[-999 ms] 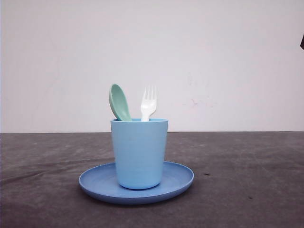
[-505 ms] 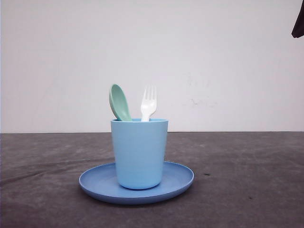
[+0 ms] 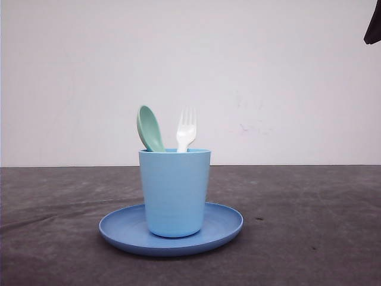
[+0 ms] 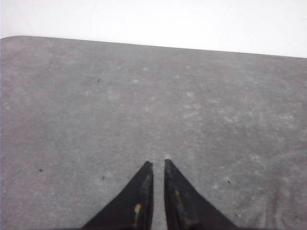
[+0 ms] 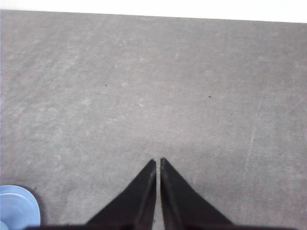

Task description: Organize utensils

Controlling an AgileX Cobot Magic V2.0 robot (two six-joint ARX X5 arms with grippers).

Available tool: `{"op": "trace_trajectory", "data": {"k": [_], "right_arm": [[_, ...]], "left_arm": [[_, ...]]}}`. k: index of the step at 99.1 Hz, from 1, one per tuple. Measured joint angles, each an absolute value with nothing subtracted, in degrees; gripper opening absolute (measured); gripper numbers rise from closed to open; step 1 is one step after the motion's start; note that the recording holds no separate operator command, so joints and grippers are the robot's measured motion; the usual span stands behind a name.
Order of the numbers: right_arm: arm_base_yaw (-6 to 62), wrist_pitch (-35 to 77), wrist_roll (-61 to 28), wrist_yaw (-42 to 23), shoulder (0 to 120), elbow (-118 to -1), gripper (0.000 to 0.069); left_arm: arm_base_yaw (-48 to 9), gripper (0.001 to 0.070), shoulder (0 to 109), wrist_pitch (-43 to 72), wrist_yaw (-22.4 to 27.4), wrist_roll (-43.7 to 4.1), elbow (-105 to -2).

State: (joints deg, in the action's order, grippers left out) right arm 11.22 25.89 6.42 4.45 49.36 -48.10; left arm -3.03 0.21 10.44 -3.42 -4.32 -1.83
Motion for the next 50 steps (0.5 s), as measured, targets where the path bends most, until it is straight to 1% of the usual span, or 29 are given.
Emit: {"op": "trace_trajectory", "data": {"k": [33,42,50], "right_arm": [[11.2,25.1,6.4,4.4,49.4,-48.1,0.0015],[10.2,21.9,5.2,0.9,47.2,-45.8,0.0015],[8.6,20.3,4.5,0.5,42.7,-41.3,0.0014]], "left_arm": [[-3.0,0.0014,0.2,10.5,-3.4,-4.3,-1.8],[-3.0,0.0014,0.2,10.5,-3.3,-4.3,-1.8],[-3.0,0.0014,0.2,10.5,-3.3,-4.3,-1.8]]}}
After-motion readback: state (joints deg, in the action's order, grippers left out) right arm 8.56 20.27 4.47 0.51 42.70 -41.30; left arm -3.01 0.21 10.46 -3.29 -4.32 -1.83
